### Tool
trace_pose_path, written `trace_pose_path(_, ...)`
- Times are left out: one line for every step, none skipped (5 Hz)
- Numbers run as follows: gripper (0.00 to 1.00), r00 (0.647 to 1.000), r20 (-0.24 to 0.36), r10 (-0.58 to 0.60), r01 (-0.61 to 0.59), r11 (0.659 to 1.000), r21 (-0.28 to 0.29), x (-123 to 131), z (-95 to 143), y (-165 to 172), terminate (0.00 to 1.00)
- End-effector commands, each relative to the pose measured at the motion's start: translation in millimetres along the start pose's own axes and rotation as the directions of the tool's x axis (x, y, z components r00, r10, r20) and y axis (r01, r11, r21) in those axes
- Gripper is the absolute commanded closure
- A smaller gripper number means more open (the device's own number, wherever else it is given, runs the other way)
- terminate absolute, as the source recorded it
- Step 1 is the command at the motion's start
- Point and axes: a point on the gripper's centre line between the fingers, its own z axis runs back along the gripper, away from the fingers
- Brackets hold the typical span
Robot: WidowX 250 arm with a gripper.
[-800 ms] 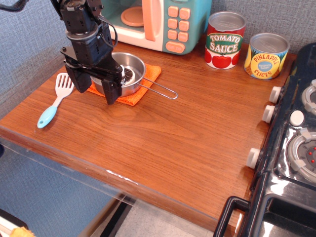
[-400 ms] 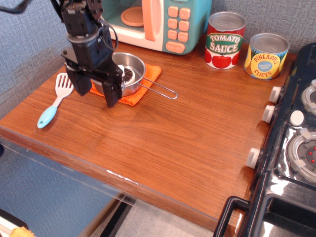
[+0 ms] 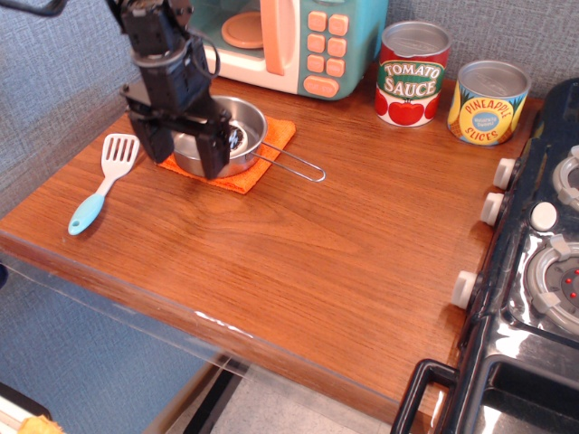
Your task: Move contents of pan to bottom right of table
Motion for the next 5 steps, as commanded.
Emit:
trace_pose_path(0.0, 0.991, 0.104, 0.079, -0.081, 0.997, 0.016, 42, 25, 19, 0.0)
trace_pose_path(0.0, 0.99, 0.087, 0.109, -0.111, 0.994, 0.019, 52, 17, 23, 0.0)
trace_pose_path(0.0, 0.993, 0.034, 0.113, -0.114, 0.993, 0.033, 53, -1, 25, 0.0)
trace_pose_path(0.0, 0.993, -0.015, 0.115, -0.115, 0.992, 0.043, 49, -16, 23, 0.0)
trace_pose_path(0.0, 0.99, -0.055, 0.129, -0.127, 0.991, 0.034, 46, -28, 20, 0.0)
